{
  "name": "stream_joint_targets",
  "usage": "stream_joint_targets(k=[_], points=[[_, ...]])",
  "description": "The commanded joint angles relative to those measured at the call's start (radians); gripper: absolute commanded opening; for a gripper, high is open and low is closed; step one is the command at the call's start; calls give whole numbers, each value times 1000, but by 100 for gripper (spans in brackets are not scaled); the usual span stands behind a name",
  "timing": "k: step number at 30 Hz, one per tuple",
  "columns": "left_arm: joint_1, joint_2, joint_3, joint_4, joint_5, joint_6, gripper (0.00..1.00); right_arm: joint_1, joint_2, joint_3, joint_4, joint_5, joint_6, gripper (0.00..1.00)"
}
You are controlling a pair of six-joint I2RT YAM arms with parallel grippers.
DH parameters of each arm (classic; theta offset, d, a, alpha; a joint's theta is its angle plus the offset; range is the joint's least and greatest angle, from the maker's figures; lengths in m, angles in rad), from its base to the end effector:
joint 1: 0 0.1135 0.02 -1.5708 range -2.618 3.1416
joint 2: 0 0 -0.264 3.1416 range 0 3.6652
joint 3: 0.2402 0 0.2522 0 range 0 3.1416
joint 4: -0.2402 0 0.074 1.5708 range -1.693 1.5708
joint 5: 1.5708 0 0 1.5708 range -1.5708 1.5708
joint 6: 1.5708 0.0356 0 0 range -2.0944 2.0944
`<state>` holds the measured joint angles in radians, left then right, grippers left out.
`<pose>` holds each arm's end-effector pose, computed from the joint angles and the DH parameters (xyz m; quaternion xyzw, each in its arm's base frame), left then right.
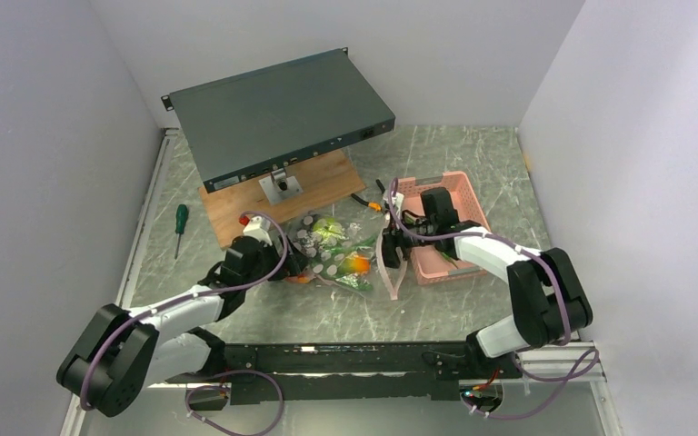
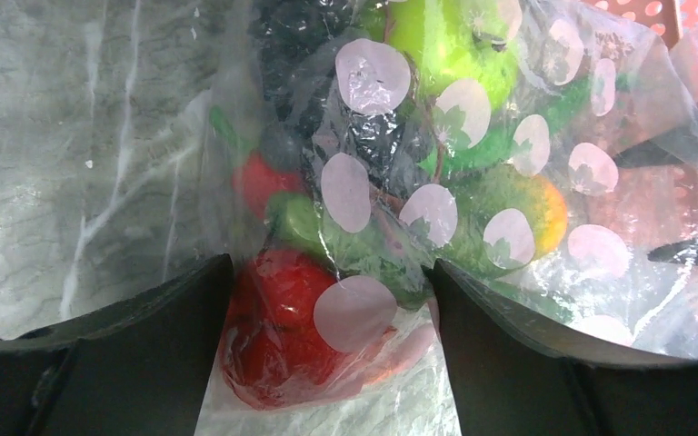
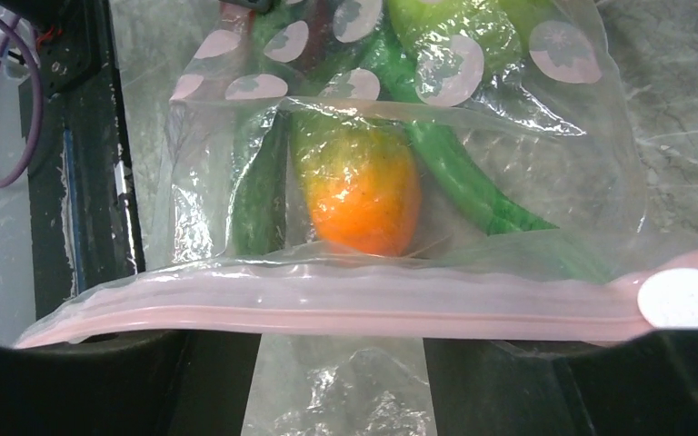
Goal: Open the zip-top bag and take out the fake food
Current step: Pick up the fake fruit from the zipper food storage bag.
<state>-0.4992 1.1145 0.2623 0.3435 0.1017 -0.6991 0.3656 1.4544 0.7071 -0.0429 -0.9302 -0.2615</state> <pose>0.1788 -0.1016 0.1523 -0.0603 0.8594 -0.3214 0.3930 0.2483 0.1256 0.1855 -0.4173 0.7336 0.4319 0.3180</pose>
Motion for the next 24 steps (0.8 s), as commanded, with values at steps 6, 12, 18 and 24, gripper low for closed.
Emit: stream_joint_targets(k=[6,12,18,24], points=[[2,15,-83,122,72,-45,69,61,91,131,-167,59,-79,67],[2,26,-105,128,82,-47,58,104,140,175,-212,116,-97,74],[2,67,-89,102,83,-23,48,144,198,246,-279,240,-146,76],[2,108,-60,78,100,10,43,198,242,289,-317,308,-183,77]])
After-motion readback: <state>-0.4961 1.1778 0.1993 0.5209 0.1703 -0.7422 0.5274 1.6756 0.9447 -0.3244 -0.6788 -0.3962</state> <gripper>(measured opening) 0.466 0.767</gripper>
